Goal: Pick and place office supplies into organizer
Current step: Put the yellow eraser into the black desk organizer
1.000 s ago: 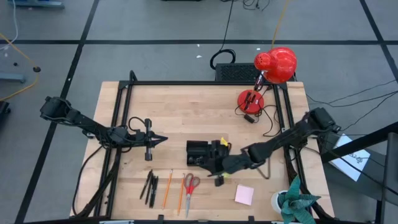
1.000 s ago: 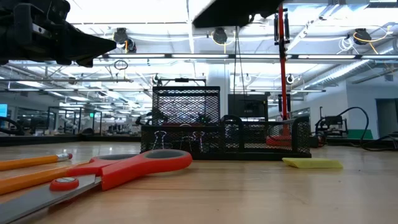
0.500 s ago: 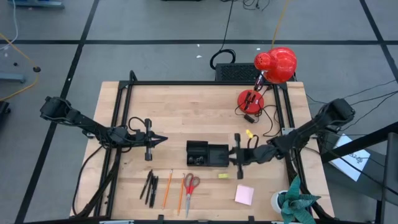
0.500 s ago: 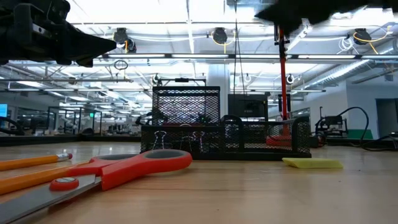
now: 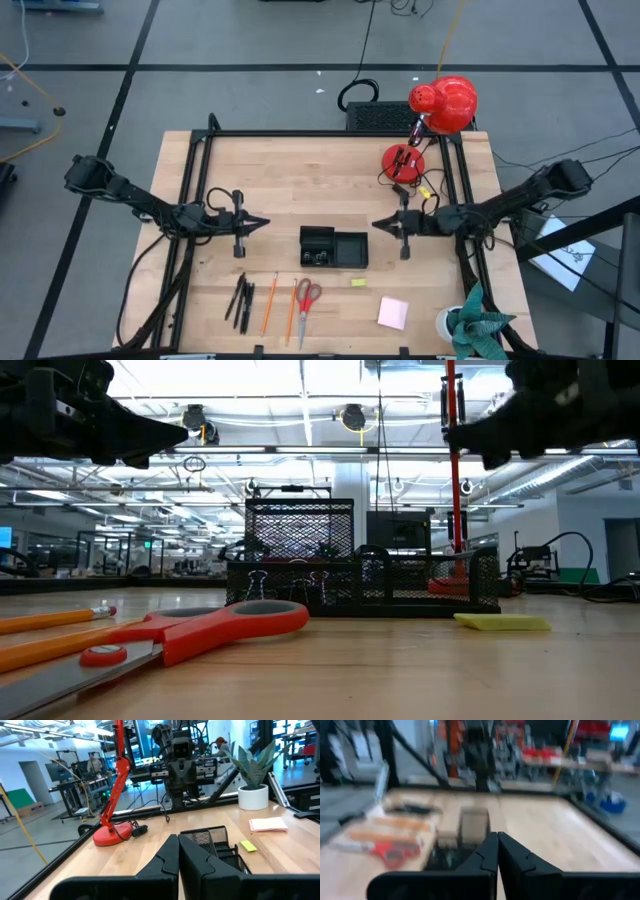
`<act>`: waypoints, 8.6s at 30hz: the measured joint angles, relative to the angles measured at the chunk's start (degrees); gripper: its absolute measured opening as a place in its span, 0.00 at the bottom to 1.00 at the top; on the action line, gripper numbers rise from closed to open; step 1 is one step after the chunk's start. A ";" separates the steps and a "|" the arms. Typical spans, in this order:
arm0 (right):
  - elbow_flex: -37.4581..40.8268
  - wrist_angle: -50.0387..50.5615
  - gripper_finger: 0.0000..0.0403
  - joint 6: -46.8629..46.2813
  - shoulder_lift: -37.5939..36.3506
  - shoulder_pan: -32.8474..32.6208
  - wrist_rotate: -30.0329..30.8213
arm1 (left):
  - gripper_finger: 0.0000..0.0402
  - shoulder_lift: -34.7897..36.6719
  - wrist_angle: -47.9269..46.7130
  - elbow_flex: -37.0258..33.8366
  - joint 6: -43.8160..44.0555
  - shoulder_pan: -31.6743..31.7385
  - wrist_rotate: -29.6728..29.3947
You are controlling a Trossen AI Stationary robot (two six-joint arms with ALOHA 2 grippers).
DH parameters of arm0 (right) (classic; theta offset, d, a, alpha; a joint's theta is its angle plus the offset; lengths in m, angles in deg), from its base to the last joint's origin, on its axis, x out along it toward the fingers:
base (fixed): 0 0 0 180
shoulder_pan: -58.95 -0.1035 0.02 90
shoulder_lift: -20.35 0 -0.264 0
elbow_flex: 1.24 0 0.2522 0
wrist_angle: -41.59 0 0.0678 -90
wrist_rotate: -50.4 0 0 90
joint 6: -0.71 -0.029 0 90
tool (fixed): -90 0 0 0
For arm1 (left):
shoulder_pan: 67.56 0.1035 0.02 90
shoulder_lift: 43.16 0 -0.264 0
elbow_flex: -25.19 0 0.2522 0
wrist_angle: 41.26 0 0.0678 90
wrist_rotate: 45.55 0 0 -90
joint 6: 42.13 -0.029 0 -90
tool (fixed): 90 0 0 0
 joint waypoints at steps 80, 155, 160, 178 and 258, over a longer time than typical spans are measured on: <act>-26.68 27.22 0.39 -23.02 44.70 -14.71 -5.24 | 0.01 -0.02 -0.80 0.00 1.05 0.00 -0.09; -26.41 27.89 0.05 -8.42 42.25 -14.47 -15.72 | 0.01 -0.02 -0.84 0.00 1.29 0.02 -1.55; -28.02 28.73 0.03 -5.23 40.68 -14.51 -16.63 | 0.01 -0.02 -0.85 0.00 1.27 0.01 -1.55; -32.37 42.94 0.03 7.36 19.81 -8.13 -9.94 | 0.01 -0.02 -1.15 0.00 1.27 0.02 -1.55; -38.89 13.05 0.04 0.76 49.79 1.03 -11.66 | 0.01 -0.02 -0.97 -0.02 1.07 0.00 -3.03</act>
